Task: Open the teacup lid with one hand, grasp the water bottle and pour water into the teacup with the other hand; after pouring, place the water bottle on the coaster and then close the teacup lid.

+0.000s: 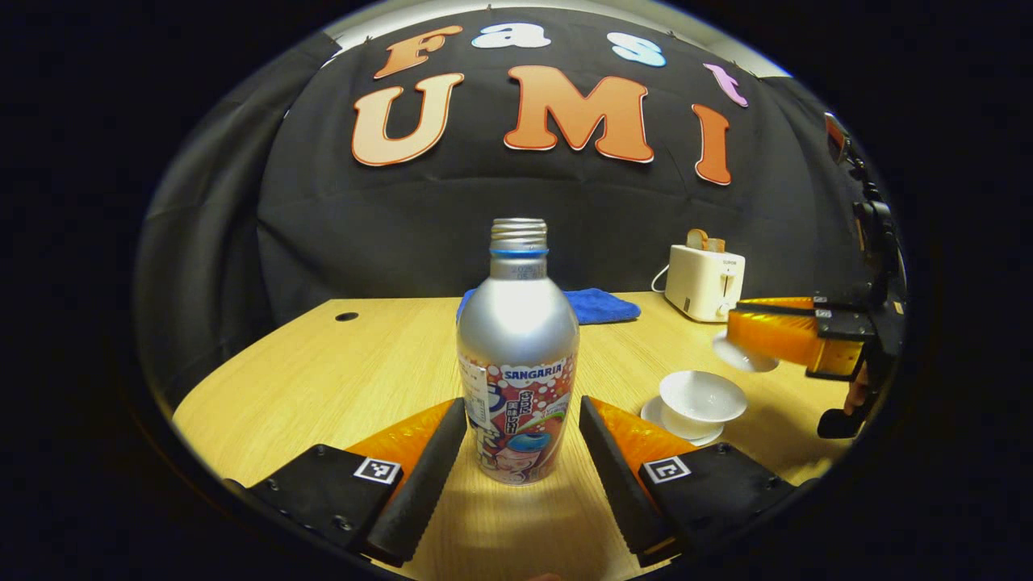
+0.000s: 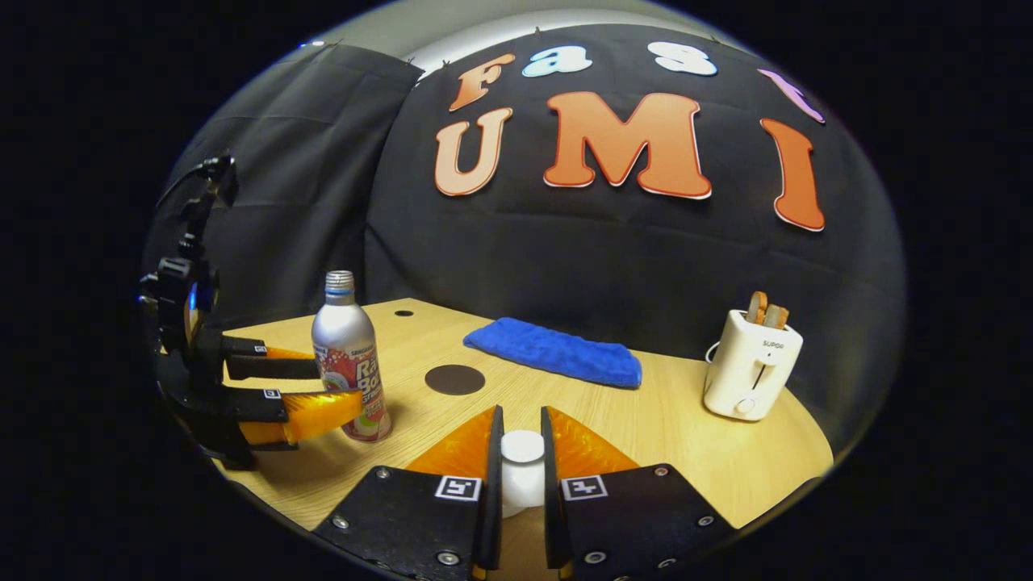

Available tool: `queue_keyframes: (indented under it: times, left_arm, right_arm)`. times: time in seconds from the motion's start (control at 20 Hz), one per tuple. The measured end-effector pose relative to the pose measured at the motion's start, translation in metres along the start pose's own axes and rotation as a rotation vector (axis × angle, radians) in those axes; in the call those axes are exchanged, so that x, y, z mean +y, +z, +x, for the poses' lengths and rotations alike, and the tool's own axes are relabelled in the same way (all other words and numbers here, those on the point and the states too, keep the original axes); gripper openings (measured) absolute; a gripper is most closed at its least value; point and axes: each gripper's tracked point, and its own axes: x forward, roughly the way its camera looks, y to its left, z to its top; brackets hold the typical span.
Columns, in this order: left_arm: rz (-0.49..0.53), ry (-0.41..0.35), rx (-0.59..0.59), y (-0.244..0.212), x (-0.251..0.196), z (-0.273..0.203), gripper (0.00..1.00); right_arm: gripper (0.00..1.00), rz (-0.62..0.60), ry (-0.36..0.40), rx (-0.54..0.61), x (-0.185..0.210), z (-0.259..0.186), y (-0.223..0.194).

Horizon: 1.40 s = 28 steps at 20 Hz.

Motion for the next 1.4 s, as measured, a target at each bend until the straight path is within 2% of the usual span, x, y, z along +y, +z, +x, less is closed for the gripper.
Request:
queue_keyframes:
  times: [0.25,0.3,0.35,0.5,0.6,0.65,1.1,1.2,1.25,1.3,1.35,1.4]
  left_arm:
    - [-0.024,0.024,0.006,0.000,0.003,0.017,0.93]
    - [-0.020,0.038,0.006,-0.001,0.005,0.019,0.92]
    - [-0.018,0.047,0.006,0.002,0.006,0.021,0.86]
    - [0.028,0.068,0.020,0.007,0.008,0.023,0.86]
    - [0.107,0.099,0.022,0.013,0.012,0.021,0.86]
    - [0.150,0.114,0.010,0.018,0.015,0.019,0.83]
    - [0.532,0.247,0.002,0.047,0.027,0.012,0.83]
    - [0.623,0.267,0.001,0.052,0.028,0.013,0.83]
    - [0.668,0.276,0.002,0.053,0.029,0.013,0.86]
    - [0.711,0.283,0.003,0.052,0.029,0.011,0.83]
    - [0.748,0.285,0.002,0.053,0.026,0.013,0.86]
    - [0.788,0.288,0.004,0.055,0.025,0.012,0.83]
  right_arm:
    - [0.22,0.002,-0.067,-0.038,-0.032,-0.017,0.012]
    - [0.22,0.001,-0.081,-0.041,-0.039,-0.021,0.013]
    - [0.22,0.001,-0.092,-0.043,-0.045,-0.025,0.013]
    - [0.22,0.001,-0.123,-0.050,-0.062,-0.035,0.015]
    - [0.22,0.000,-0.146,-0.053,-0.073,-0.041,0.016]
    - [0.22,-0.002,-0.155,-0.055,-0.077,-0.044,0.015]
    - [0.22,0.001,-0.206,-0.084,-0.103,-0.065,0.018]
    - [0.22,-0.002,-0.217,-0.090,-0.109,-0.067,0.018]
    - [0.22,-0.001,-0.222,-0.089,-0.111,-0.069,0.017]
    - [0.22,0.002,-0.224,-0.091,-0.113,-0.071,0.016]
    - [0.22,0.005,-0.229,-0.093,-0.115,-0.072,0.016]
    - [0.22,0.007,-0.232,-0.095,-0.117,-0.074,0.016]
